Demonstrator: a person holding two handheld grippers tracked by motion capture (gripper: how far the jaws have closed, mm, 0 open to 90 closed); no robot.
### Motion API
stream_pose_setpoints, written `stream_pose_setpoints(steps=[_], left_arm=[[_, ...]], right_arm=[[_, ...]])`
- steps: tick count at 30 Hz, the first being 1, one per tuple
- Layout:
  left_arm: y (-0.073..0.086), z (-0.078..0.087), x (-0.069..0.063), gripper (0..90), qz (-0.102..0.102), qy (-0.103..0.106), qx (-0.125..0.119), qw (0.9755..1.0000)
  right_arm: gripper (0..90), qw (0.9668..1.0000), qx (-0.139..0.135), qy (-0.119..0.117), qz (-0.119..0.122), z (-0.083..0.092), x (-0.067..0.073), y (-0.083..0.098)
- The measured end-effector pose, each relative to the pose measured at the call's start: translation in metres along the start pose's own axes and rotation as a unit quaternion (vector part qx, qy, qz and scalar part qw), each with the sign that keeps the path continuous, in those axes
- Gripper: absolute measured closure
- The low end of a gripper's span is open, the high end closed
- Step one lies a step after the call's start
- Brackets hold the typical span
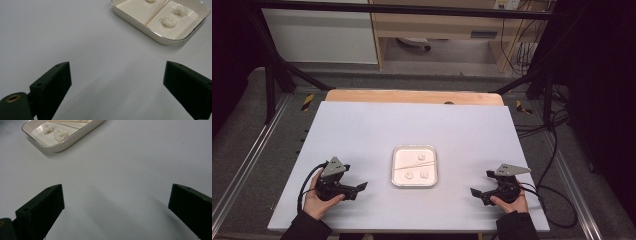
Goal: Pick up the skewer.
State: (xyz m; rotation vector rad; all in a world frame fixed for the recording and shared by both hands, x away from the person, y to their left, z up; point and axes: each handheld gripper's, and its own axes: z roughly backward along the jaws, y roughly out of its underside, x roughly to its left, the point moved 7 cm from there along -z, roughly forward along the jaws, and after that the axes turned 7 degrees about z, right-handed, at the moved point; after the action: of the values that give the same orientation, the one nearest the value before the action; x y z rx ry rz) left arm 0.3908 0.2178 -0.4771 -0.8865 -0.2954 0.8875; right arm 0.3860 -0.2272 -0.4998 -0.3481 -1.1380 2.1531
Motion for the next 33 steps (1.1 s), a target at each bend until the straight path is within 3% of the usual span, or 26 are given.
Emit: stream_pose_setpoints(steps=[19, 24, 33], left_arm=[[-0.031, -0.011, -0.011, 18.1, -0.001, -0.005, -0.002, 1.0000], [-0.035, -0.016, -0.013, 24.9, 0.002, -0.009, 0.002, 1.0000], [-0.043, -0.027, -0.018, 46.6, 0.007, -0.006, 0.007, 0.9999]], right_arm=[[1.0, 1.0000, 0.005, 0.000, 0.001, 0.000, 0.000, 0.001], [1.0, 1.0000, 0.006, 0.001, 0.004, -0.001, 0.000, 0.001], [1.1, 0.9999, 0.009, 0.001, 0.005, -0.001, 0.000, 0.002]])
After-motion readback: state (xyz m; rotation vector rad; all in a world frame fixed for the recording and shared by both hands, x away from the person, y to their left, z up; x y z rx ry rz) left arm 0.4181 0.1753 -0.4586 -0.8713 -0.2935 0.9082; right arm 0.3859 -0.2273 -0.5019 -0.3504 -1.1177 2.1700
